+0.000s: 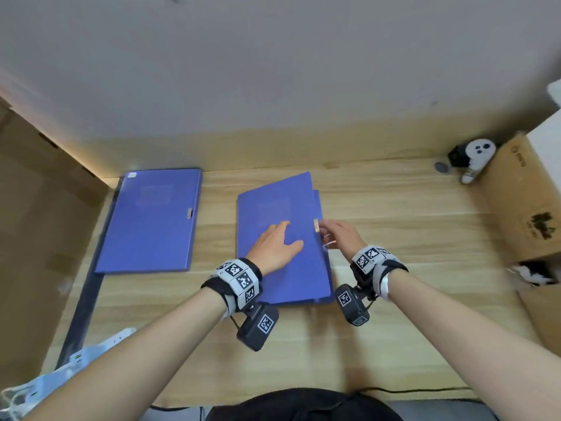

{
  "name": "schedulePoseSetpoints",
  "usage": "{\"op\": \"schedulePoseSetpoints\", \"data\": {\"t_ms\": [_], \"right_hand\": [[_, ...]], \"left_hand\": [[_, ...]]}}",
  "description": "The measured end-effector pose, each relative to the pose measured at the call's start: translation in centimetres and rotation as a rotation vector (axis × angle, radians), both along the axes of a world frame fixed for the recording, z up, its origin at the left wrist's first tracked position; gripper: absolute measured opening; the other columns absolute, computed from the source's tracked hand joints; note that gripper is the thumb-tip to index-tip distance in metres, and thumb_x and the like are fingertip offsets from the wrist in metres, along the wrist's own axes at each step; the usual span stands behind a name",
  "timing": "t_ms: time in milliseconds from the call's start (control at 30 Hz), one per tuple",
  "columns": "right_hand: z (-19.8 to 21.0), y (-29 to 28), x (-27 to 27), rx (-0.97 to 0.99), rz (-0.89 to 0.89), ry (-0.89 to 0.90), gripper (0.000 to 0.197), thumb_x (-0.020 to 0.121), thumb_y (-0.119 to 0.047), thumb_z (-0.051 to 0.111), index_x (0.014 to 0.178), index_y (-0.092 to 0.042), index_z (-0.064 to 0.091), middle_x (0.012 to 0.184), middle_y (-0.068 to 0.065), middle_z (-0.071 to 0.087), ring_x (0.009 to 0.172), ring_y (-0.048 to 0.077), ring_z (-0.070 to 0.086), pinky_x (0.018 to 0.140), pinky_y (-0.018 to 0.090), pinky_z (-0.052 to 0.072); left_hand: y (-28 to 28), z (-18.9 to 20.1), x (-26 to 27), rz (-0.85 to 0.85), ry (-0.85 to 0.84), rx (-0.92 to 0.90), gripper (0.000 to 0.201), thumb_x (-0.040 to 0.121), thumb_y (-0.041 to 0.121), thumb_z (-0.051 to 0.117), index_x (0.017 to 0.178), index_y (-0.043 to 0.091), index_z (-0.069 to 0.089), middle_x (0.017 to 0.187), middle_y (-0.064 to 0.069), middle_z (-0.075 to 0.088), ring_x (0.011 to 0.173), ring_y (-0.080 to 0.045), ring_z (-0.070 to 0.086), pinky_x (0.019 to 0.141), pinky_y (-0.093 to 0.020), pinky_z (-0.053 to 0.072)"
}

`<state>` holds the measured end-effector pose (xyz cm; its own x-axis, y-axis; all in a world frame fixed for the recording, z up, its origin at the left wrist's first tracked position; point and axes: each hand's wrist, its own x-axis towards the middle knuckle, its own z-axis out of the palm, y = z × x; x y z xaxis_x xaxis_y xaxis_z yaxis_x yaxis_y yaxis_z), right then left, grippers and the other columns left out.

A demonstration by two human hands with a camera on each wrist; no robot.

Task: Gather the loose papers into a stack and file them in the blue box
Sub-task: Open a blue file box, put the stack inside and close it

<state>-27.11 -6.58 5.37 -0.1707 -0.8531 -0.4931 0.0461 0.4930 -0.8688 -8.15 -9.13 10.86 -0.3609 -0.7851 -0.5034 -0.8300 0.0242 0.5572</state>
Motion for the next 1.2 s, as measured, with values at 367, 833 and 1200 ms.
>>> {"op": "schedulePoseSetpoints", "data": {"t_ms": [367, 833, 1200], "right_hand": [[-5.0, -0.1, -0.4, 0.112, -0.077, 0.37, 0.028, 0.081, -0.027, 0.071, 0.058, -0.02, 0.057, 0.056, -0.007, 0.058, 0.053, 0.013, 0.051, 0.058, 0.025, 0.043], [-8.3, -0.2, -1.6, 0.39, -0.152, 0.408, 0.02, 0.065, -0.031, 0.078, 0.07, -0.019, 0.062, 0.073, 0.002, 0.072, 0.072, 0.024, 0.071, 0.078, 0.04, 0.06], [-9.2, -0.1, 0.7, 0.238, -0.153, 0.372, 0.021, 0.074, -0.022, 0.074, 0.091, -0.014, 0.064, 0.084, 0.006, 0.067, 0.077, 0.025, 0.063, 0.073, 0.036, 0.053]], "left_hand": [[-2.7, -9.0, 6.0, 0.408, -0.202, 0.081, 0.076, 0.073, 0.025, 0.075, 0.135, 0.004, 0.038, 0.138, -0.02, 0.043, 0.127, -0.038, 0.045, 0.104, -0.042, 0.041], [-2.2, -12.1, 5.9, 0.386, -0.237, 0.046, 0.087, 0.069, 0.035, 0.083, 0.138, 0.005, 0.039, 0.132, -0.014, 0.042, 0.126, -0.034, 0.045, 0.107, -0.04, 0.039], [-2.3, -9.8, 6.3, 0.654, 0.057, 0.113, 0.055, 0.078, 0.033, 0.07, 0.127, 0.013, 0.055, 0.124, -0.004, 0.064, 0.11, -0.027, 0.062, 0.092, -0.037, 0.052]]}}
